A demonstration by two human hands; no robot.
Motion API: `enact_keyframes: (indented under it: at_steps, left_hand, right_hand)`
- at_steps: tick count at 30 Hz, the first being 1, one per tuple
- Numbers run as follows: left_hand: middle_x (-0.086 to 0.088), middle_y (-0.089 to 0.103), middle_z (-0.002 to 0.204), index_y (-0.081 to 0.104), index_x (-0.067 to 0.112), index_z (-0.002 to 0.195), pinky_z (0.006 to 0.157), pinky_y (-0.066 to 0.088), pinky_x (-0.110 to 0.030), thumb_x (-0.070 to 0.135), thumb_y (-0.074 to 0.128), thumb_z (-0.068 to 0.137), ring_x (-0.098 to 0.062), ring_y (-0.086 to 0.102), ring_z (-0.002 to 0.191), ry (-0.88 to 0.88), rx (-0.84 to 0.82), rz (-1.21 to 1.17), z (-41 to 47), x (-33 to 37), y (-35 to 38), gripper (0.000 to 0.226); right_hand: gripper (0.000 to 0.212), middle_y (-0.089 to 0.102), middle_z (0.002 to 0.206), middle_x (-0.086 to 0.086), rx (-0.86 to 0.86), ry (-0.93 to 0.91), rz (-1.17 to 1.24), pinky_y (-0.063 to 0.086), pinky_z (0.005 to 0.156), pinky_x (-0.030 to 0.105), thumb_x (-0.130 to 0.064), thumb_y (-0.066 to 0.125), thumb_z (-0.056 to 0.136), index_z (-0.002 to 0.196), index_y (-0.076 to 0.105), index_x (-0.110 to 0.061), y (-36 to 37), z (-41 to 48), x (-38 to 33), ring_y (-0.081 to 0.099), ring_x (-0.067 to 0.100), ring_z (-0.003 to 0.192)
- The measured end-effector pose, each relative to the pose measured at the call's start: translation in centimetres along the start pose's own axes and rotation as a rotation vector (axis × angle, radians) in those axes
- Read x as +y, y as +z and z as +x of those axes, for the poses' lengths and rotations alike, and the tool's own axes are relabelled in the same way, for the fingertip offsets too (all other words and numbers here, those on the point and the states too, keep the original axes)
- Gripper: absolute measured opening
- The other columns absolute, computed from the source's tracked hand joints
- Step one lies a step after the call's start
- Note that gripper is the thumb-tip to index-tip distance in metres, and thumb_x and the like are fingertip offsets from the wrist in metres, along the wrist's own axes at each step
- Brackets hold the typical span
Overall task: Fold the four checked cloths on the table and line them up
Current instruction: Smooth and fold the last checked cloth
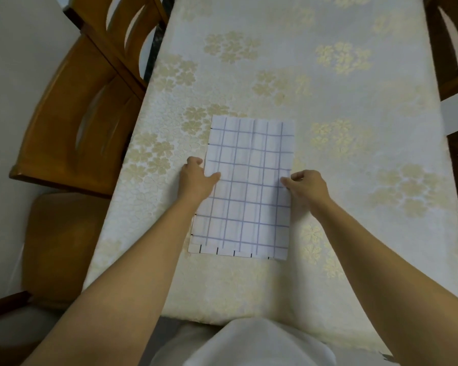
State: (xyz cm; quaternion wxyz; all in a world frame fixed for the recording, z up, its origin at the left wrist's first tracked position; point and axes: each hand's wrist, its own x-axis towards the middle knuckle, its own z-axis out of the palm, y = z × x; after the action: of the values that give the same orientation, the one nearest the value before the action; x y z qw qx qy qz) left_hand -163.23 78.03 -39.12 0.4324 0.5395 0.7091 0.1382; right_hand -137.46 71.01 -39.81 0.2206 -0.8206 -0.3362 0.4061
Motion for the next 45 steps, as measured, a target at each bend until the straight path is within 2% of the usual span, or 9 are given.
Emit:
enact_keyframes:
  at_steps: [5,7,10,13,19,23,30,40,45]
  left_hand:
    - [-0.002,0.057,0.112,0.052,0.01,0.126,0.077,0.044,-0.029,0.033,0.073,0.094,-0.018,0.056,0.094,-0.036,-0.048,0.004,-0.1,-0.1,-0.4,0.045]
    - [0.003,0.055,0.082,0.056,0.015,0.092,0.068,0.042,-0.029,0.036,0.067,0.097,-0.015,0.052,0.074,-0.043,-0.063,0.029,0.0,-0.4,-0.4,0.025]
    - [0.002,0.039,0.06,0.04,0.019,0.065,0.06,0.036,-0.028,0.04,0.063,0.099,-0.017,0.038,0.056,-0.074,-0.103,0.004,0.0,-0.8,-0.6,0.046]
    - [-0.002,0.053,0.067,0.059,0.012,0.077,0.061,0.042,-0.029,0.037,0.066,0.097,-0.019,0.049,0.061,-0.113,-0.143,-0.092,-0.7,-0.6,-0.7,0.033]
    - [-0.006,0.072,0.069,0.068,0.009,0.09,0.048,0.046,-0.023,0.028,0.068,0.098,-0.012,0.061,0.053,-0.214,-0.176,-0.327,-7.7,-0.4,3.4,0.02]
    - [-0.006,0.073,0.084,0.066,0.007,0.094,0.044,0.046,-0.021,0.02,0.065,0.1,-0.01,0.063,0.051,-0.377,-0.374,-0.643,-12.9,-0.3,8.7,0.014]
    - [-0.009,0.073,0.102,0.067,-0.001,0.116,0.051,0.051,-0.023,0.022,0.062,0.102,-0.017,0.069,0.064,-0.299,-0.691,-0.424,-12.2,0.3,7.5,0.027]
    - [-0.013,0.074,0.102,0.067,0.008,0.107,0.054,0.053,-0.022,0.016,0.065,0.098,-0.016,0.071,0.069,-0.218,-0.505,-0.32,-9.6,1.0,5.5,0.012]
    - [0.003,0.069,0.114,0.066,0.021,0.119,0.08,0.052,-0.018,0.027,0.06,0.1,-0.011,0.065,0.1,0.204,-0.167,0.002,-7.1,3.0,5.5,0.02]
  right_hand:
    - [0.041,0.041,0.057,0.005,0.001,-0.033,-0.1,0.032,0.055,0.029,-0.029,0.069,0.092,0.062,0.044,-0.015,0.1,-0.3,0.0,0.039,0.019,0.053]
    - [0.042,0.041,0.056,0.004,0.0,-0.025,-0.116,0.032,0.055,0.029,-0.028,0.067,0.093,0.061,0.043,-0.015,-0.2,-0.3,0.1,0.039,0.018,0.053]
    - [0.029,0.056,0.071,0.017,-0.005,-0.04,-0.132,0.04,0.064,0.031,-0.028,0.065,0.095,0.078,0.061,-0.004,-0.6,-0.2,0.0,0.052,0.024,0.069]
    - [0.026,0.068,0.092,0.012,0.041,-0.072,-0.102,0.049,0.076,0.034,-0.029,0.068,0.094,0.104,0.067,-0.004,-1.3,0.6,-0.5,0.062,0.025,0.085]
    - [0.016,0.069,0.097,0.009,0.078,-0.153,-0.155,0.048,0.069,0.024,-0.019,0.066,0.095,0.109,0.069,-0.011,-2.9,4.0,-3.6,0.062,0.021,0.081]
    - [0.017,0.071,0.113,0.007,-0.038,-0.343,-0.389,0.053,0.093,0.043,-0.018,0.061,0.097,0.111,0.069,-0.019,-2.1,6.0,-6.7,0.065,0.029,0.104]
    - [0.02,0.071,0.112,0.008,-0.057,-0.576,-0.606,0.044,0.096,0.044,-0.016,0.053,0.101,0.114,0.068,-0.02,1.0,6.2,-7.7,0.058,0.032,0.109]
    - [0.023,0.071,0.115,0.007,0.019,-0.519,-0.579,0.042,0.097,0.043,-0.014,0.052,0.1,0.117,0.067,-0.02,0.6,6.7,-6.2,0.061,0.032,0.108]
    - [0.028,0.07,0.121,0.007,-0.021,-0.479,-0.534,0.042,0.102,0.045,-0.016,0.053,0.1,0.126,0.064,-0.019,-0.3,7.4,-5.4,0.06,0.031,0.114]
